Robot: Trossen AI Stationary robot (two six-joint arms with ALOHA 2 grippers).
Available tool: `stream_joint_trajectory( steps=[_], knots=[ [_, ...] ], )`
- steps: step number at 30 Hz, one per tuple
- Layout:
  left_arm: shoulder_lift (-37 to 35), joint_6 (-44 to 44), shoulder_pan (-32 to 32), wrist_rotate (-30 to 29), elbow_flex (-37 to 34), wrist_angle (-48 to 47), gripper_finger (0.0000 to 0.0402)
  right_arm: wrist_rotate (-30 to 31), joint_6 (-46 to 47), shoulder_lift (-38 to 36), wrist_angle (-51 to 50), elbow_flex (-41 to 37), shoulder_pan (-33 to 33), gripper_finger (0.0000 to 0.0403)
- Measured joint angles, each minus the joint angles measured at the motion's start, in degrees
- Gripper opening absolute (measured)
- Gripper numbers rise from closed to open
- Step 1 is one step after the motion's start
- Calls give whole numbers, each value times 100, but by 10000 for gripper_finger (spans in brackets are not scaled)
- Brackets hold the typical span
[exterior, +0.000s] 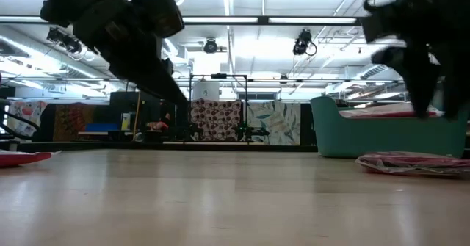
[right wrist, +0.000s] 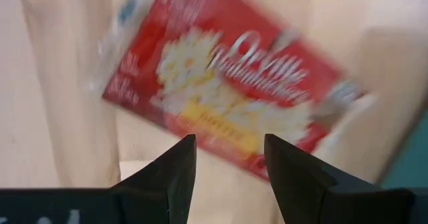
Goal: Sort popcorn bags into baskets
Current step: Put the red popcorn bag into the green container
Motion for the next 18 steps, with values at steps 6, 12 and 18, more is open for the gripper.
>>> stream_joint_trajectory(
  steps=[6,12,18],
  knots=[
    [46,-153,63,213,-3,-236,130,-353,259,820,36,-48,127,181],
    [46,-159,58,247,-3,-372,130,-336,-303,1224,1143,-44,-225,181],
    [46,-87,64,258,-3,-378,130,372,-1485,1454,3071,285,-633,177]
  ],
)
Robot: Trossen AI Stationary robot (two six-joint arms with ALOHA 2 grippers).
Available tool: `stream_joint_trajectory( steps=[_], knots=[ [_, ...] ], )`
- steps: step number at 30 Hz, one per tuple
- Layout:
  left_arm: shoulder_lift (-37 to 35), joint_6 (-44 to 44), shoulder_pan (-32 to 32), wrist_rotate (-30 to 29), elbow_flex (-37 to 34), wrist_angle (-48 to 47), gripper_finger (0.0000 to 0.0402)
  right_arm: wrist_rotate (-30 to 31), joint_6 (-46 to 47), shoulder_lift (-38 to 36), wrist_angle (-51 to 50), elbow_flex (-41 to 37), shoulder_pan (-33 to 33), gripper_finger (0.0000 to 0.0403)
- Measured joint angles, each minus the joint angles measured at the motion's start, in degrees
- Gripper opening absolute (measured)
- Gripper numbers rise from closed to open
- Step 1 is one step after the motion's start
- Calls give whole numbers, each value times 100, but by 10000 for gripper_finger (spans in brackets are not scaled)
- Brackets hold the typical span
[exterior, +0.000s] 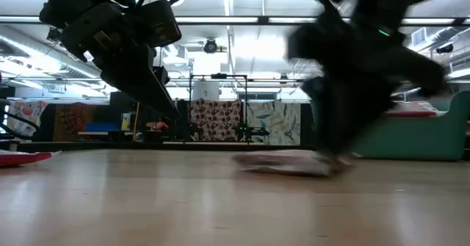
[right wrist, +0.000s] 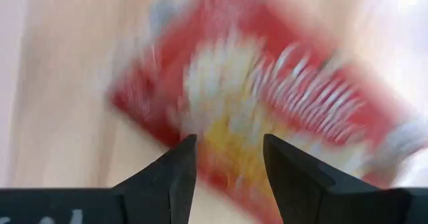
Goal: Sort popcorn bags into baskets
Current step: Put the red popcorn bag into the green container
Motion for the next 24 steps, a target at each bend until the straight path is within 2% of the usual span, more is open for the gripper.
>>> stream_joint_trajectory(
  steps=[3,6,12,15,19,24],
  knots=[
    [0,72,4,-2,0,76,130,239,-643,-162,631,327,-39,172],
    [0,76,3,-7,0,151,130,362,-968,-227,463,522,-14,170],
    [313,91,-27,-5,4,699,130,134,-143,-304,-665,597,6,169],
    [584,393,-120,-5,0,1006,130,-79,157,-289,-573,492,43,169],
    [862,741,-248,-172,73,1353,130,45,331,-297,-222,291,160,169],
    [1286,1288,-357,-352,322,1316,130,64,311,-297,56,83,196,169]
  ],
)
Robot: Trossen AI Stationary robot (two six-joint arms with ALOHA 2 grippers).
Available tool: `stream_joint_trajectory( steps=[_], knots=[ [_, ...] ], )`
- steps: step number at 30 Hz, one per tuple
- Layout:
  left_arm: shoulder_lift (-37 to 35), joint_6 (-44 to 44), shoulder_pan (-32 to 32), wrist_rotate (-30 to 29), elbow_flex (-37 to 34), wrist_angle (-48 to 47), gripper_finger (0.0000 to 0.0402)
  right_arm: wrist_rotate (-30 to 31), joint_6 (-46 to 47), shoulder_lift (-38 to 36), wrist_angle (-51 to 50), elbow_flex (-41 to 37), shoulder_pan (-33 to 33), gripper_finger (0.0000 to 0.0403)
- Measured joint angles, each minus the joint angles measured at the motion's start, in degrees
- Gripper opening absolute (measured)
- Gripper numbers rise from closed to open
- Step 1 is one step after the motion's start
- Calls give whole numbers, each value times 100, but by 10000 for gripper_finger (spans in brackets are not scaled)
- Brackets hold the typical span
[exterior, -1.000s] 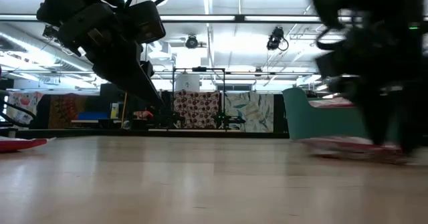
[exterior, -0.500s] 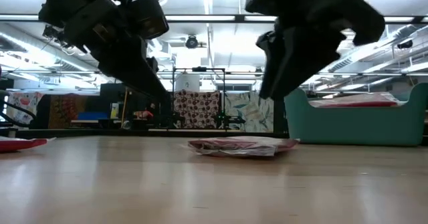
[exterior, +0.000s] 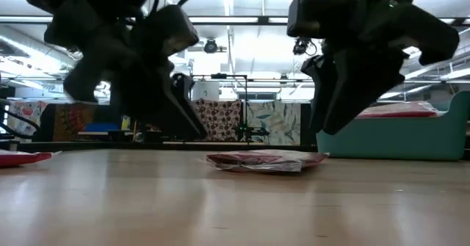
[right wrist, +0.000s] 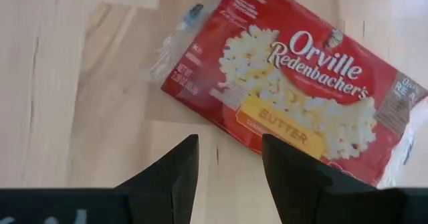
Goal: Sort popcorn bags into baskets
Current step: Put the red popcorn bag into the green container
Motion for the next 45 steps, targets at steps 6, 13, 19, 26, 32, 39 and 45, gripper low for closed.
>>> stream_joint_trajectory(
  steps=[6,13,19,26,32,39,45],
  knots=[
    [401,567,-115,-806,175,51,130,526,-1221,76,736,-249,526,169],
    [458,563,-19,-870,364,34,130,1707,-2682,377,1683,-608,1013,169],
    [589,643,180,-778,524,349,130,2725,-2685,452,1446,-641,1077,171],
    [1097,324,596,-44,661,731,130,2521,-2445,463,1248,-682,955,171],
    [1195,141,601,64,672,676,130,2351,-2363,479,1147,-680,873,171],
    [1202,139,512,46,666,585,130,2138,-2540,543,1106,-676,634,171],
    [1206,141,512,69,661,579,130,2202,-3146,696,1365,-664,436,171]
  ],
)
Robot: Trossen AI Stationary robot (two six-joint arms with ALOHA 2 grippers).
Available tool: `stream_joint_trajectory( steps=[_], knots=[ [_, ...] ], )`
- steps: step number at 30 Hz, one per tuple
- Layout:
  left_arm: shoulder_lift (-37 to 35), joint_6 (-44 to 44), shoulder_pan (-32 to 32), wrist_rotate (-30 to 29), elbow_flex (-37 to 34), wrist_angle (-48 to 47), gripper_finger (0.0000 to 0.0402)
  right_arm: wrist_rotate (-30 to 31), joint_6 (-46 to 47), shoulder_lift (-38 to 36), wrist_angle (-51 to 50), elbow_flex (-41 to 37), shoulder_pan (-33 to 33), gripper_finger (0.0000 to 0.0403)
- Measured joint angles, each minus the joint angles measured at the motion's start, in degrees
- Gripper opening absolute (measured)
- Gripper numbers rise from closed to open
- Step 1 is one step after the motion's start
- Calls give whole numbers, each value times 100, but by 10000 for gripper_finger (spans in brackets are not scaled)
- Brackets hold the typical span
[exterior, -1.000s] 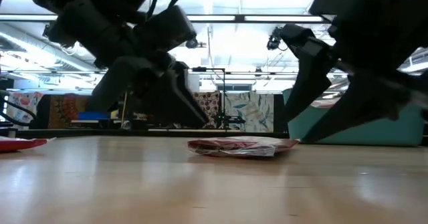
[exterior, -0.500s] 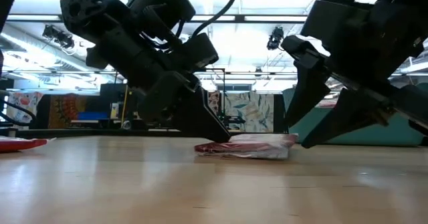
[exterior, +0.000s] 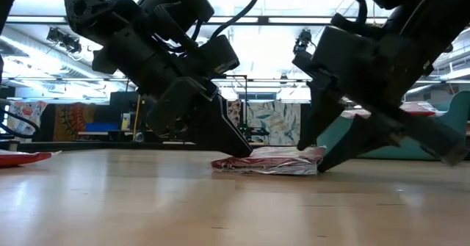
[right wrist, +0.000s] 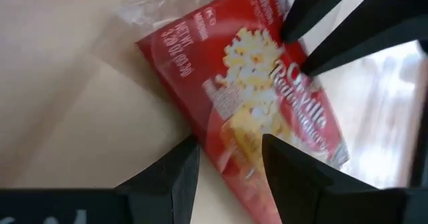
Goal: Sort popcorn bags into baskets
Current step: Put the red popcorn bag into the green container
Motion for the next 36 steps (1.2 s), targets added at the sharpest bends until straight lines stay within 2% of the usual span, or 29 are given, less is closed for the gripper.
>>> stream_joint_trajectory(
  steps=[6,12,15,22,27,31,36],
  knots=[
    [2,0,-2,5,-11,-30,130,314,-583,37,300,-24,-189,168],
    [4,1,-4,35,-16,-49,130,195,-754,38,708,-29,-284,155],
    [7,5,-4,40,-17,-52,130,135,-756,38,814,-29,-282,126],
    [-72,-2,-11,40,-15,-178,130,72,-754,38,852,-23,-273,25],
    [-673,-24,-16,68,-53,-1234,130,349,-737,-22,794,-3,-167,23],
    [-1386,-29,-74,-410,-33,-2003,130,826,-696,-189,358,107,-43,36],
    [-1906,-29,-186,-1254,-47,-2701,130,1381,-539,-292,-850,588,65,20]
  ],
)
